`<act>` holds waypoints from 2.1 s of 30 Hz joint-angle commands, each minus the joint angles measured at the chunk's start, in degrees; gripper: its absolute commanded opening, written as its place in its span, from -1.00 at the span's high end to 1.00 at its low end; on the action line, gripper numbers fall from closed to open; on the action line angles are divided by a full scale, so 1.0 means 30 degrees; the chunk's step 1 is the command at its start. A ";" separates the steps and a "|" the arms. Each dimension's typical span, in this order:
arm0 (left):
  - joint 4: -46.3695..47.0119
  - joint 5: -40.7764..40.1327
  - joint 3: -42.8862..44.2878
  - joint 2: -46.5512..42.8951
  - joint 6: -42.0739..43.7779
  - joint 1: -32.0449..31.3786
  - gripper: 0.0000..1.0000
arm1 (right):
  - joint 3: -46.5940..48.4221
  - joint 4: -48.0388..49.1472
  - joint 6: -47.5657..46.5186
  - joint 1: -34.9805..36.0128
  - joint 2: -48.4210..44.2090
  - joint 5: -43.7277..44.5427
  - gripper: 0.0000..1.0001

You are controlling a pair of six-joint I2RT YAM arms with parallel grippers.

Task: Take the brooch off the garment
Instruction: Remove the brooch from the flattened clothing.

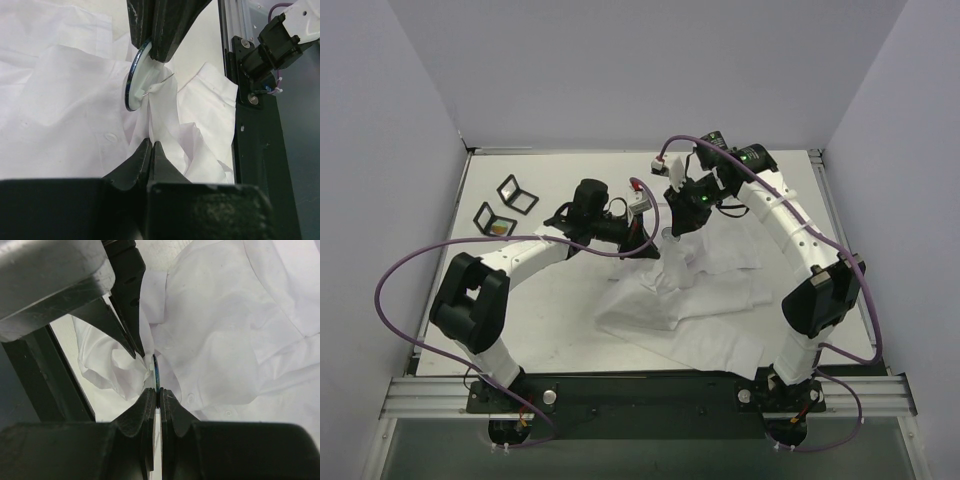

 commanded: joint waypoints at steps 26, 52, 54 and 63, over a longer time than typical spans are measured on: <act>0.1749 0.0626 -0.0255 -0.0309 -0.0898 -0.0183 1.00 | 0.0734 0.2604 0.2194 -0.0080 0.1157 0.1666 1.00; -0.4697 -1.2824 0.2175 0.2912 0.3850 0.3213 1.00 | -0.2866 0.3574 0.2754 -0.3831 -0.3732 0.1467 1.00; -0.4582 -1.2035 0.2265 0.2710 0.3412 0.3478 1.00 | -0.3278 0.3399 0.2491 -0.3831 -0.4171 0.0879 1.00; 0.0421 -0.7783 0.0126 -0.1942 0.1096 0.4622 -0.57 | -0.5007 0.2958 0.1143 -0.3860 -0.5695 -0.2227 1.00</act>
